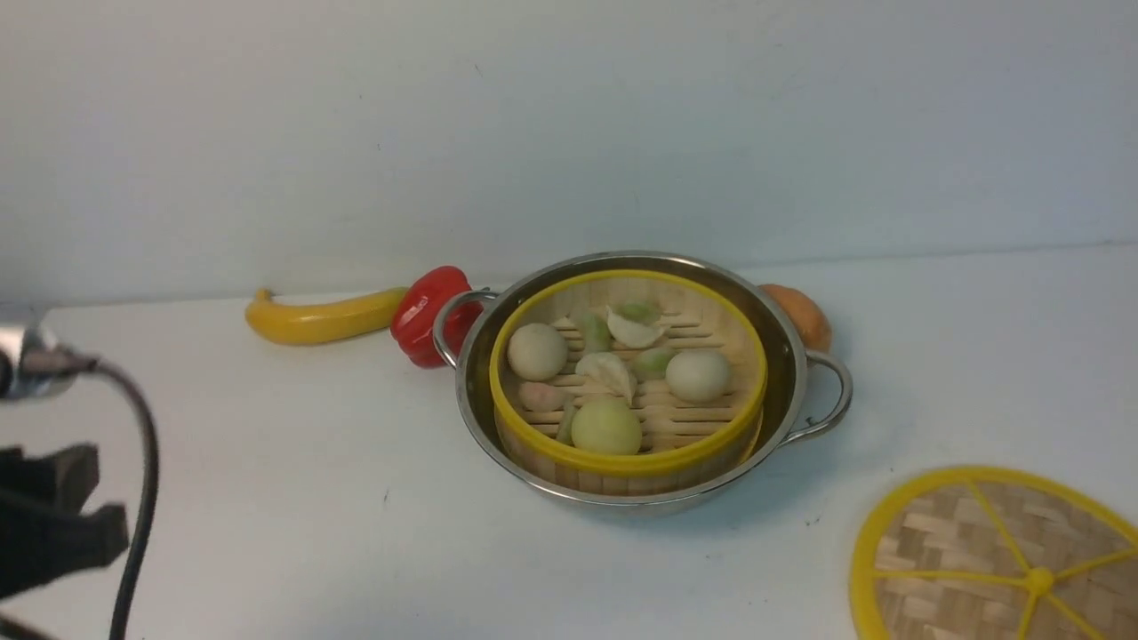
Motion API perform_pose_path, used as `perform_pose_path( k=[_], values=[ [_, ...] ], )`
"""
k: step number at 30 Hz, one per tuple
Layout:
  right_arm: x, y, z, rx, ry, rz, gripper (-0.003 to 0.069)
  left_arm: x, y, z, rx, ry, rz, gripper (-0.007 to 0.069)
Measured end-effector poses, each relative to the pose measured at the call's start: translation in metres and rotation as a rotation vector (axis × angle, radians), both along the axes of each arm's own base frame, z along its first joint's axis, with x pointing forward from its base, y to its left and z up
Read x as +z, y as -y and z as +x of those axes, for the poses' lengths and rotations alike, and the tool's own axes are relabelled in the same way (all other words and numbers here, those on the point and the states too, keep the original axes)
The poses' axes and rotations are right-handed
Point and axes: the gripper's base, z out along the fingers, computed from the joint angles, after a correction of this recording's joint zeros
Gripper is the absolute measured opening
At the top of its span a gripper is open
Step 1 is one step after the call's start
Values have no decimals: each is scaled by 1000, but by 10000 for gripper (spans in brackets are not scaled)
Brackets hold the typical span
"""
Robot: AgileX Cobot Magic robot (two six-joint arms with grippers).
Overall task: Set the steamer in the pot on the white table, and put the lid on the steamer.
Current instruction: 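Move the gripper down to the bamboo steamer lid and grasp its center knob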
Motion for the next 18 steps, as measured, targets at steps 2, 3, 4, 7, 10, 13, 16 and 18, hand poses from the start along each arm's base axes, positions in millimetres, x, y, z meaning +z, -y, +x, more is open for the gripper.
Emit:
perform_pose_path(
  k=[2, 3, 4, 7, 10, 13, 16, 18],
  values=[
    [0, 0, 0, 0, 0, 0, 241, -11, -2, -15, 30, 51, -7, 290],
    [0, 0, 0, 0, 0, 0, 241, -25, -4, -32, 59, 112, -9, 290],
    [0, 0, 0, 0, 0, 0, 241, -32, -4, -39, 68, 144, -6, 290],
    [0, 0, 0, 0, 0, 0, 241, -57, -3, -61, 95, 231, 9, 290],
    [0, 0, 0, 0, 0, 0, 241, -74, -2, -72, 108, 278, 22, 290],
    [0, 0, 0, 0, 0, 0, 241, -87, -2, -76, 115, 268, 23, 290],
    [0, 0, 0, 0, 0, 0, 241, -97, -2, -77, 116, 236, 18, 290],
    [0, 0, 0, 0, 0, 0, 241, -101, -2, -78, 118, 215, 15, 290]
  ],
)
